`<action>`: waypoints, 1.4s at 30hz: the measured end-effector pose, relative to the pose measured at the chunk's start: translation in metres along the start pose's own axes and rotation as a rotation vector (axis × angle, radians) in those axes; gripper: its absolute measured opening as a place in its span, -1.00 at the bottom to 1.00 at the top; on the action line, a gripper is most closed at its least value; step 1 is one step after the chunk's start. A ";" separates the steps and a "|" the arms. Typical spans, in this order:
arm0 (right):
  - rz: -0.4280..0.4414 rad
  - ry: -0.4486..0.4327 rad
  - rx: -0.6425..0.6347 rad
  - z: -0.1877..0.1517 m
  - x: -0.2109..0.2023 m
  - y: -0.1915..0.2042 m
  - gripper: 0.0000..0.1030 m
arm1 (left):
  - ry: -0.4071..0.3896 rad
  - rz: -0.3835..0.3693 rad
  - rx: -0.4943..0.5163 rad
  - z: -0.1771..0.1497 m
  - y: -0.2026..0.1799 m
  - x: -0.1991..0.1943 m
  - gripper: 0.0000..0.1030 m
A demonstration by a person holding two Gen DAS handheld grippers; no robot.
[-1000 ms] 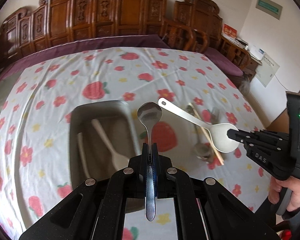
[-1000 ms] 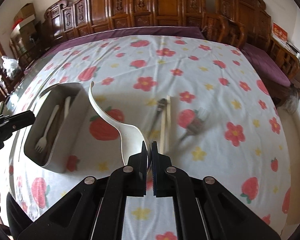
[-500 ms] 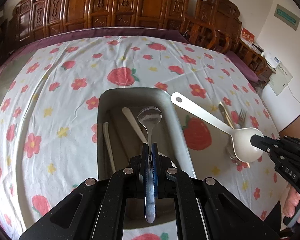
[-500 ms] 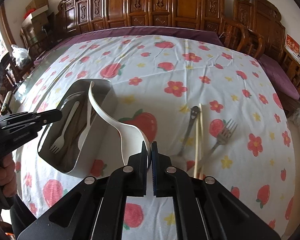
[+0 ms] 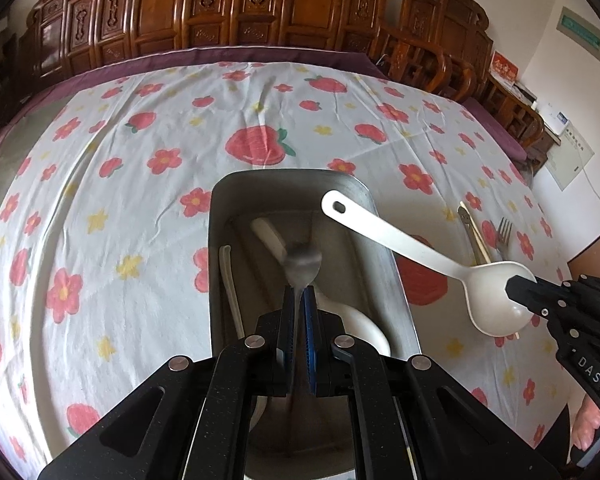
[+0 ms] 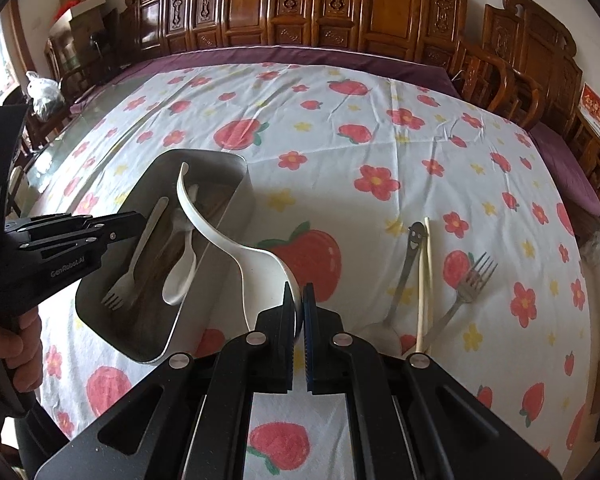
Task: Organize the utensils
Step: 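Lower the white ladle into the tray and open the right tool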
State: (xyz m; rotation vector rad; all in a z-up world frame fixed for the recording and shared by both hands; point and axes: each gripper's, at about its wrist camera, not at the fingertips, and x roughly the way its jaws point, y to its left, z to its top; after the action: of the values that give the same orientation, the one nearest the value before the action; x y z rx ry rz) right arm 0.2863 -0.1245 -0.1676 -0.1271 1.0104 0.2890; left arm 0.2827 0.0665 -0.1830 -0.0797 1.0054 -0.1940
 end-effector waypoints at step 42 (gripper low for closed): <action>-0.049 -0.024 -0.139 0.040 0.018 0.109 -0.70 | -0.131 0.026 -0.052 -0.024 0.060 -0.084 -0.73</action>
State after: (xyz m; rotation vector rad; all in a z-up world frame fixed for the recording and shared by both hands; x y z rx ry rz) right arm 0.2954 -0.0081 -0.1584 -0.2734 0.9617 0.3156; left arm 0.2262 0.1430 -0.1352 -0.1251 0.8803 -0.1371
